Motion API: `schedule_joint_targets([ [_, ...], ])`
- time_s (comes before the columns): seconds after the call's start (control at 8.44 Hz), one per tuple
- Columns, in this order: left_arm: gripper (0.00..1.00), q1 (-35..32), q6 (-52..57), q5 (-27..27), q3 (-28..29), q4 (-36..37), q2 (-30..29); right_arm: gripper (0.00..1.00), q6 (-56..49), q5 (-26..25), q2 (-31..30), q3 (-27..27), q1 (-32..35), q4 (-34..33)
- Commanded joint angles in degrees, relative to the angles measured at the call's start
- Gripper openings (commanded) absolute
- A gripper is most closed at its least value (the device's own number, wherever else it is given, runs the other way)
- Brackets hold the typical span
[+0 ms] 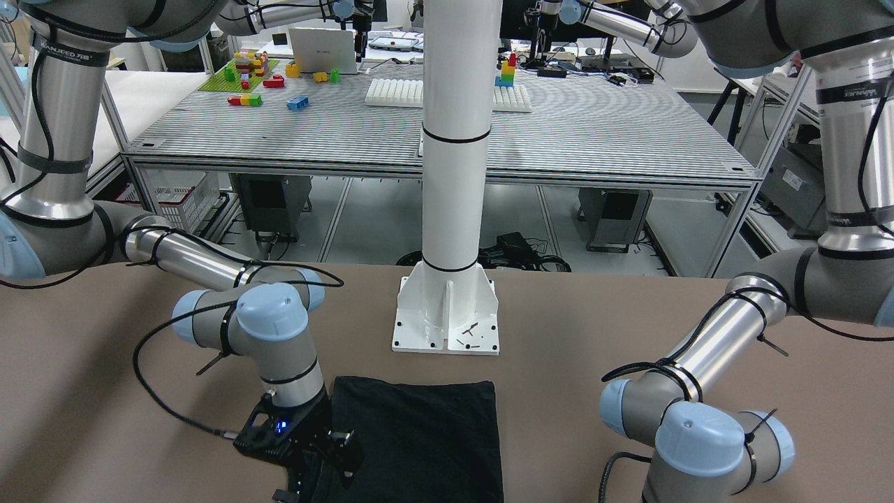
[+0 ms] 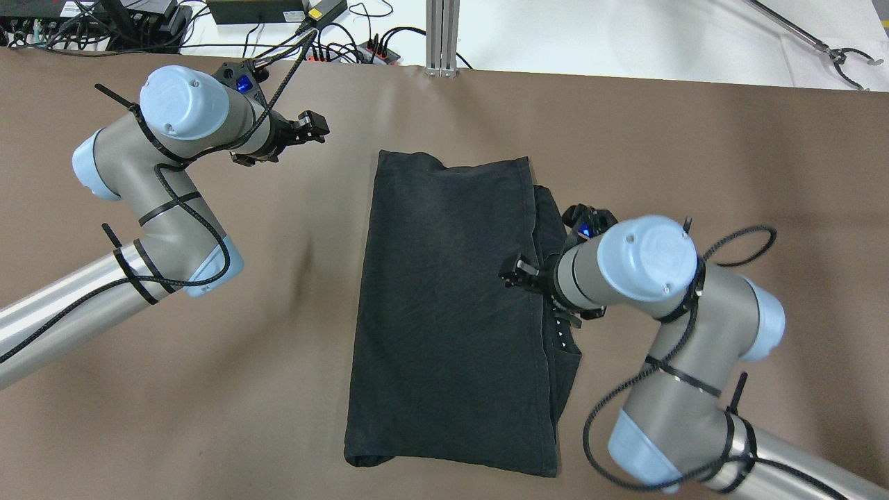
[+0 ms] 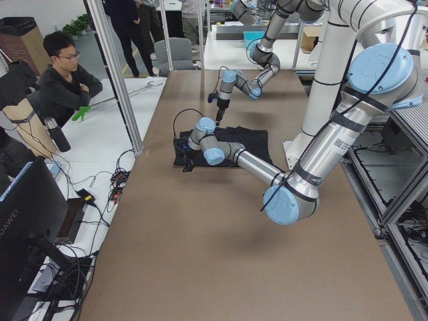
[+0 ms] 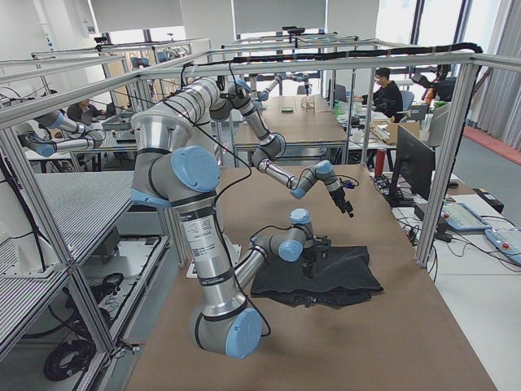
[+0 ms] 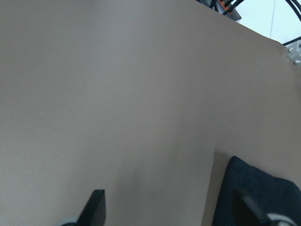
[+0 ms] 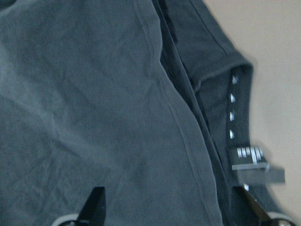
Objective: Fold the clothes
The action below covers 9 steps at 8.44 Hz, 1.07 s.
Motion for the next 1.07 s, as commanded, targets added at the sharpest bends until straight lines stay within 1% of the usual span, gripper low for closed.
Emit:
schedule_joint_targets([
  [0.0,0.94,0.09,-0.01,0.00,-0.28,-0.08,0.04,0.95,20.64,-16.15,-6.29,7.67,-12.74,0.03],
  [0.12,0.95,0.09,-0.10,-0.09,-0.54,-0.08,0.04,0.95,21.28,-21.80,-6.47,7.85,-18.27,0.03],
  [0.24,0.95,0.44,-1.32,0.00,-1.06,-0.08,0.04,0.95,26.16,-22.73,-8.56,8.55,-19.72,0.29],
  [0.36,0.95,0.79,-1.42,0.00,-1.15,0.01,0.04,0.95,29.51,-23.26,-10.32,10.73,-20.52,0.29],
  [0.47,0.94,0.79,-1.42,0.00,-1.24,0.01,0.04,0.95,31.55,-24.04,-11.99,10.75,-21.92,0.12],
  [0.71,0.94,0.79,-1.42,0.09,-1.50,0.01,0.04,0.94,33.74,-26.33,-12.71,10.31,-25.25,0.03],
  [0.83,0.94,0.88,-1.42,0.09,-1.59,0.01,-0.05,0.93,34.37,-26.86,-12.63,8.74,-25.79,0.12],
  [0.95,0.94,0.88,-1.51,0.17,-1.68,0.01,-0.05,0.93,34.38,-26.43,-12.19,8.73,-25.88,0.03],
])
